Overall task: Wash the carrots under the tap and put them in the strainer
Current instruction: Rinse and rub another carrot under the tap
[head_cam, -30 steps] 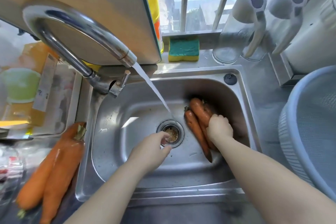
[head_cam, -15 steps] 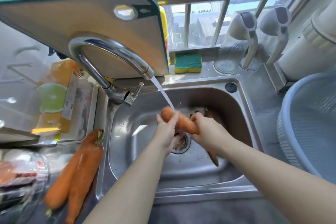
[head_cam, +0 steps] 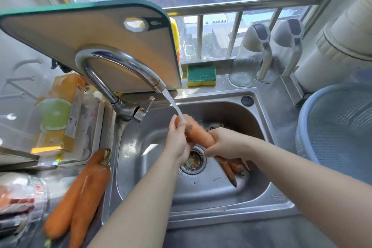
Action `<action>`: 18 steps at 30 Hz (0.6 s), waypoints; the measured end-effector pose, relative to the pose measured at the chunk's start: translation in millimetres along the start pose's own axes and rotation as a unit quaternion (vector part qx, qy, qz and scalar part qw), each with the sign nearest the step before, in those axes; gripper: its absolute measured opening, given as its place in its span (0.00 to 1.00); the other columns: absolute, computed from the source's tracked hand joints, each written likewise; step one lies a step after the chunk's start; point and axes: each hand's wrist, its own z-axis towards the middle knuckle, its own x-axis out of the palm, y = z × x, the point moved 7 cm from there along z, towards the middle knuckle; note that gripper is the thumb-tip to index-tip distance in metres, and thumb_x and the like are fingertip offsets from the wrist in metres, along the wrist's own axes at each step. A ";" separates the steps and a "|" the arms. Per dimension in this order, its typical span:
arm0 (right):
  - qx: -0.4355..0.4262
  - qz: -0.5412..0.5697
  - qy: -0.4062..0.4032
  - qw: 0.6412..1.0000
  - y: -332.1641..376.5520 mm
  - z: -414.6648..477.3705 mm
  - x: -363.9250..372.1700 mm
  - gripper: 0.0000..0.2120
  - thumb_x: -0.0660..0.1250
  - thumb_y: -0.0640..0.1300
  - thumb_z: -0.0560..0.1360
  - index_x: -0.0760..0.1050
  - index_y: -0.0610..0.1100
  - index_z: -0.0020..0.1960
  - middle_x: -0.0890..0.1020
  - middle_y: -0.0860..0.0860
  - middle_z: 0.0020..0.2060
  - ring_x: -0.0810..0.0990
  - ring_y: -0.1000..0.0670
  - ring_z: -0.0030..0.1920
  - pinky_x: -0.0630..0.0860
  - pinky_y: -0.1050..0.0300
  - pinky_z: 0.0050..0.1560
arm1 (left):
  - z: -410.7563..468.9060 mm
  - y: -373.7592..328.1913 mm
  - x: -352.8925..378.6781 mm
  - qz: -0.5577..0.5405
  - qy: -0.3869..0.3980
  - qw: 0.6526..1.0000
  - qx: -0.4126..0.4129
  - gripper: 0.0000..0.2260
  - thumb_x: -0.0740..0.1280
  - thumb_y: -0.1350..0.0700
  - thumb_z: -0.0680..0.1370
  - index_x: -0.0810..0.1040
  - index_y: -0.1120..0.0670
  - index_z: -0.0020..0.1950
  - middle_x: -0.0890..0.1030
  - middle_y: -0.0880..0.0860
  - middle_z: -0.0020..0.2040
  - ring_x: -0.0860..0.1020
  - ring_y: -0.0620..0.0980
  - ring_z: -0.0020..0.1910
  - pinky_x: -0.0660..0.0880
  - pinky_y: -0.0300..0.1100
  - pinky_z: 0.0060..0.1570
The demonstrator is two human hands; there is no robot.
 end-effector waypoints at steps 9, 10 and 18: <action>-0.002 -0.016 0.014 1.000 -4.6 9.7 0.5 0.08 0.69 0.41 0.70 0.72 0.43 0.47 0.79 0.46 0.33 0.76 0.51 0.29 0.74 0.59 0.31 | -4.5 -0.5 0.8 -0.007 0.035 0.999 -0.028 0.25 0.64 0.65 0.78 0.64 0.53 0.73 0.73 0.61 0.66 0.77 0.58 0.59 0.79 0.51 0.43; -0.003 -0.012 0.011 1.000 -5.4 10.1 0.1 0.08 0.69 0.40 0.70 0.72 0.42 0.47 0.79 0.46 0.33 0.76 0.52 0.29 0.73 0.59 0.31 | -3.8 -0.5 1.4 0.000 0.032 0.999 -0.030 0.24 0.64 0.64 0.78 0.64 0.53 0.72 0.73 0.61 0.66 0.76 0.58 0.59 0.79 0.51 0.43; -0.020 -0.039 0.004 0.999 -3.8 9.0 1.1 0.10 0.67 0.40 0.71 0.71 0.43 0.50 0.79 0.48 0.36 0.76 0.54 0.28 0.72 0.62 0.29 | -9.9 -7.3 -3.8 -0.008 0.088 0.995 -0.056 0.24 0.62 0.68 0.78 0.66 0.52 0.72 0.77 0.60 0.61 0.79 0.57 0.56 0.81 0.51 0.46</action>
